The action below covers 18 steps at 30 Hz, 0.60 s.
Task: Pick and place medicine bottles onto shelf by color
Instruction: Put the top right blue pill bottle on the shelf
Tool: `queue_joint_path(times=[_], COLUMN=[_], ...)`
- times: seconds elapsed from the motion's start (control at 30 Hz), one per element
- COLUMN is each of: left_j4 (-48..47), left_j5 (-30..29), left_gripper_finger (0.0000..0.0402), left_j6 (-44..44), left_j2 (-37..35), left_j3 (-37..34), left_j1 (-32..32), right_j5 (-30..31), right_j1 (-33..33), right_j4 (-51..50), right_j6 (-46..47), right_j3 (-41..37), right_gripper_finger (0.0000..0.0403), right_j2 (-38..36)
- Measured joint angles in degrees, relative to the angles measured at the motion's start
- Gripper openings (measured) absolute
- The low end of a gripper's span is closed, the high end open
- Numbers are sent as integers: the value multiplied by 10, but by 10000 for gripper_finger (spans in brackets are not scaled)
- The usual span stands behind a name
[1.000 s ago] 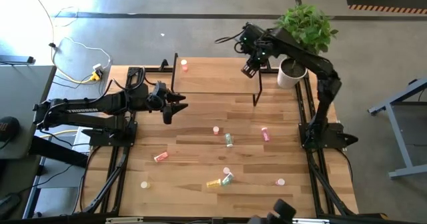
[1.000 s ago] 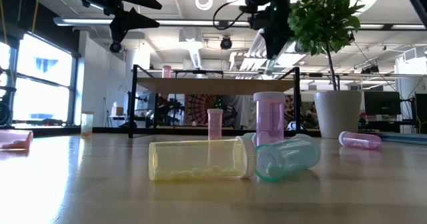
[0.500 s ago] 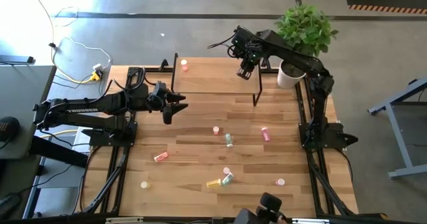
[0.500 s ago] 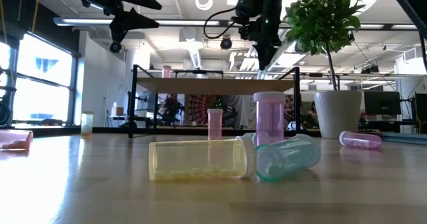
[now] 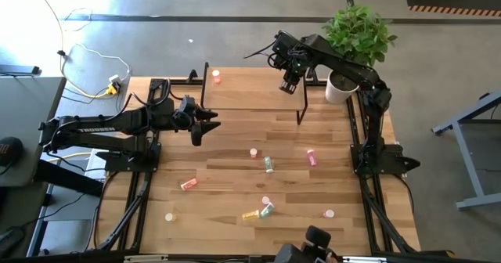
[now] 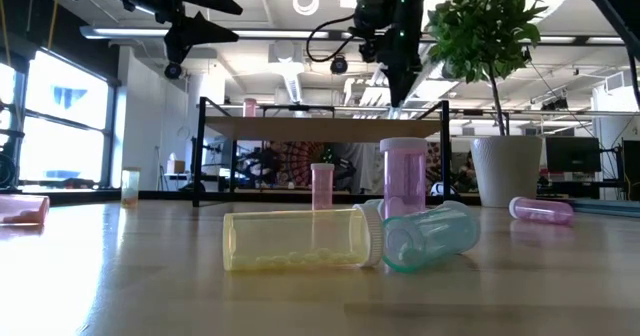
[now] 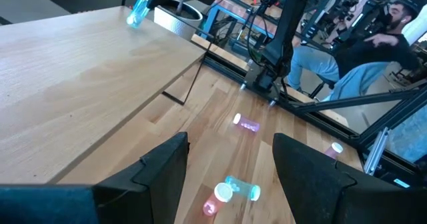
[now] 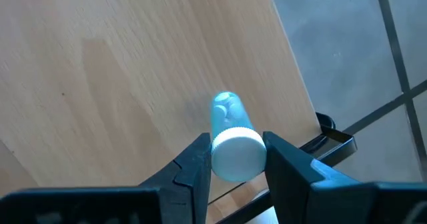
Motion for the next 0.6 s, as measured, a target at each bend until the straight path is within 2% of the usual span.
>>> queue_joint_path(times=[0.6], left_j4=[0], left_j5=[0], left_gripper_finger=[209], left_j6=[0], left_j2=[0], left_j3=[0], left_j1=[0], right_j5=[-2], right_j1=[0], right_j4=[-6], right_j6=[-4], right_j3=[0], right_gripper_finger=[111], right_j2=[0])
